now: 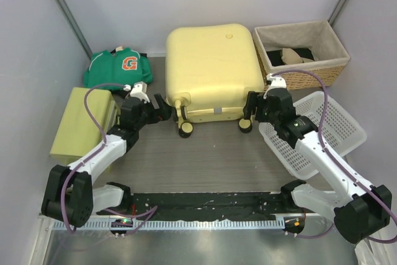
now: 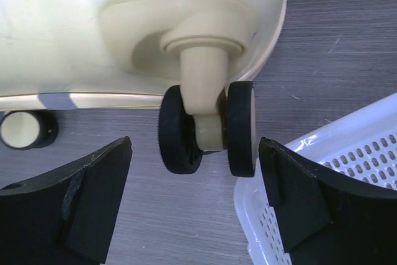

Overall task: Open, take out, and arrange the luggage
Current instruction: Unzip the luggage at the center of the board.

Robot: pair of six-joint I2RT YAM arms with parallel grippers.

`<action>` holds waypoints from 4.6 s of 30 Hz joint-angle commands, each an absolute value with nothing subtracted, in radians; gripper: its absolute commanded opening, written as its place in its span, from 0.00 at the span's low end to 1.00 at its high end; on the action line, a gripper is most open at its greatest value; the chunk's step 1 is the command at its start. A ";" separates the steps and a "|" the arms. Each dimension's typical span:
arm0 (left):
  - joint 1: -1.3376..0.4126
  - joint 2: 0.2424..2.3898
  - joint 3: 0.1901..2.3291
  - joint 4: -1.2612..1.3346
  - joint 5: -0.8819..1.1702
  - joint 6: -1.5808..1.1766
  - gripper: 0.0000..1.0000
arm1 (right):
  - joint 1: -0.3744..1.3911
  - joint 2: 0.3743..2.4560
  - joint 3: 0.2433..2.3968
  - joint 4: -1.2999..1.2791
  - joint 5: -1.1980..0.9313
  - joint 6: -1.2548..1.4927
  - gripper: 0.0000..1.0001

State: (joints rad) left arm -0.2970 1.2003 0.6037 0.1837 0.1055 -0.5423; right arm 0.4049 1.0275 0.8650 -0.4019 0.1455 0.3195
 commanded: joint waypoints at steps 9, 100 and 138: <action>-0.313 1.109 0.399 0.420 0.037 -0.492 0.94 | 0.408 1.089 0.864 -0.270 0.301 0.222 0.89; -0.331 1.321 0.506 0.535 0.291 -0.166 0.81 | 0.183 1.338 0.965 -0.106 0.111 0.100 0.25; -0.400 1.447 0.583 0.624 0.364 -0.070 0.00 | 0.178 1.336 0.922 -0.060 -0.071 0.152 0.09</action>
State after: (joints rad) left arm -0.3828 1.4727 0.5793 0.5312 0.3607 -0.0696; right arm 0.1741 1.3155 0.9436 -0.1432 -0.0418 0.0879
